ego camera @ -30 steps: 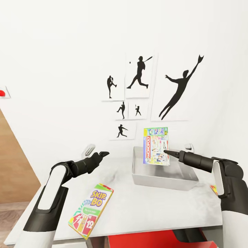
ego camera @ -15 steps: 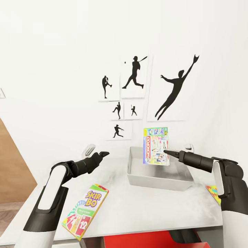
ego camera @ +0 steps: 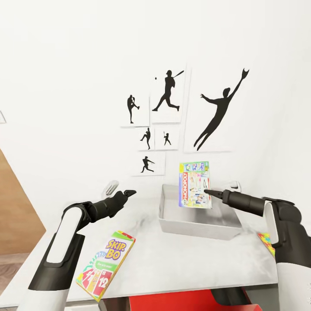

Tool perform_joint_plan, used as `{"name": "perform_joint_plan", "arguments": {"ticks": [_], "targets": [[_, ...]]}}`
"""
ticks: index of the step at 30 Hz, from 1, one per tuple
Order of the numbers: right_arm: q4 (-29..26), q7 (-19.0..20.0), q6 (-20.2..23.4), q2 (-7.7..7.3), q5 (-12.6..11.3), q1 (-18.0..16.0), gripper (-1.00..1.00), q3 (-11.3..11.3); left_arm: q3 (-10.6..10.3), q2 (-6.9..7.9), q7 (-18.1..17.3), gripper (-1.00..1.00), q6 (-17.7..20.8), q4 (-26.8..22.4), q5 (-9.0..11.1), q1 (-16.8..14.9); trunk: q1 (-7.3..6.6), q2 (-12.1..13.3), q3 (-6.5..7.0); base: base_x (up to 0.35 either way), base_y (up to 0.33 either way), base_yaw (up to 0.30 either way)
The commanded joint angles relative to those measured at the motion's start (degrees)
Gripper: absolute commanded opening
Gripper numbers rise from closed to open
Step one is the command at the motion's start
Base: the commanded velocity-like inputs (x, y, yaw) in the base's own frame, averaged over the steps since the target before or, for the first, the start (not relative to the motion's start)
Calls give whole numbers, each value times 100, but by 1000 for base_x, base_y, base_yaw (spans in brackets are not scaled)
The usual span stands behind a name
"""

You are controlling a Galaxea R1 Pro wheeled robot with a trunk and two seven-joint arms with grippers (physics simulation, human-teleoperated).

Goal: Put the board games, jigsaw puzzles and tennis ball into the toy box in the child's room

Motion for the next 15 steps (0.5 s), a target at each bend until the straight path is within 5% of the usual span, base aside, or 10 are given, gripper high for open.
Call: {"name": "perform_joint_plan", "arguments": {"ticks": [1, 6, 15], "targets": [[99, -56, 54, -5, -28, -25, -100, 21, 10, -1, 58, 100, 7, -8, 57, -5, 4, -13, -14, 0, -1, 0], [692, -456, 54, -9, 35, -336, -100, 133, 42, 5, 47, 100, 7, -21, 58, 0, 4, -13, -14, 0, 0, 0], [3300, -1802, 54, -1, 71, -1728, -100, 215, 49, 2, 50, 100, 5, -23, 64, 2, 4, -13, -14, 0, 0, 0]]}}
